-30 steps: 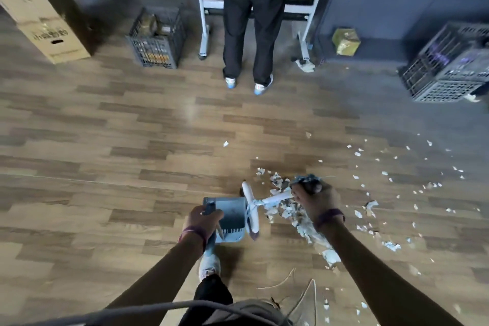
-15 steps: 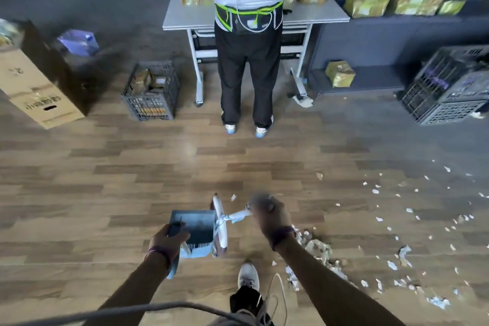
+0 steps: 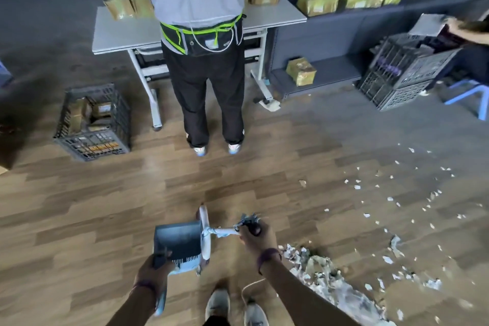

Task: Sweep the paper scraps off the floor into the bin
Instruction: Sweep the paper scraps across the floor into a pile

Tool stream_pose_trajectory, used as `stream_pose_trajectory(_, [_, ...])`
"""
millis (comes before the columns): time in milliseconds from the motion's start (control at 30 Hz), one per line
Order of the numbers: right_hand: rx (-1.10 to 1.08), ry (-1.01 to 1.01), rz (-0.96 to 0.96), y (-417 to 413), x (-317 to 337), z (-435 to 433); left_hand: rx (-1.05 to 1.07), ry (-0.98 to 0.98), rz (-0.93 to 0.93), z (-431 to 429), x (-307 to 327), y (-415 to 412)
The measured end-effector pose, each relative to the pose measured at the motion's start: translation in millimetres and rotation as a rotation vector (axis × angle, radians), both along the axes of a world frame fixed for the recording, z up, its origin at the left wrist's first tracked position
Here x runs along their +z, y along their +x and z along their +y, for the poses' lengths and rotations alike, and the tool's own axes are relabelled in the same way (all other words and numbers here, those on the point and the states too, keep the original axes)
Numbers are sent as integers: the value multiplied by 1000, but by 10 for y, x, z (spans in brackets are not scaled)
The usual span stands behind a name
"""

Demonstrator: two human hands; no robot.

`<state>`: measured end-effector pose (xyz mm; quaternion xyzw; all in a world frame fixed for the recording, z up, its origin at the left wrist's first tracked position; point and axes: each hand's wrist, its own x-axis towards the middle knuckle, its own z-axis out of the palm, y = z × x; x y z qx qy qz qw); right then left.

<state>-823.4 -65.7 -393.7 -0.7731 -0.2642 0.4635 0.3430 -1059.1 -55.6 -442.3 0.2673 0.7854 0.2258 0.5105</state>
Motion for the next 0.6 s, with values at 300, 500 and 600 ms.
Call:
stream_pose_trajectory(300, [213, -139, -157, 233, -85, -141, -136, -99, 31, 467, -82, 335])
stream_pose_trajectory(500, [170, -176, -266, 682, -21, -456, -244, -104, -16, 342, 58, 889])
stream_pose_trajectory(600, [158, -167, -314, 1007, 13, -761, -284, -143, -76, 146, 144, 1301])
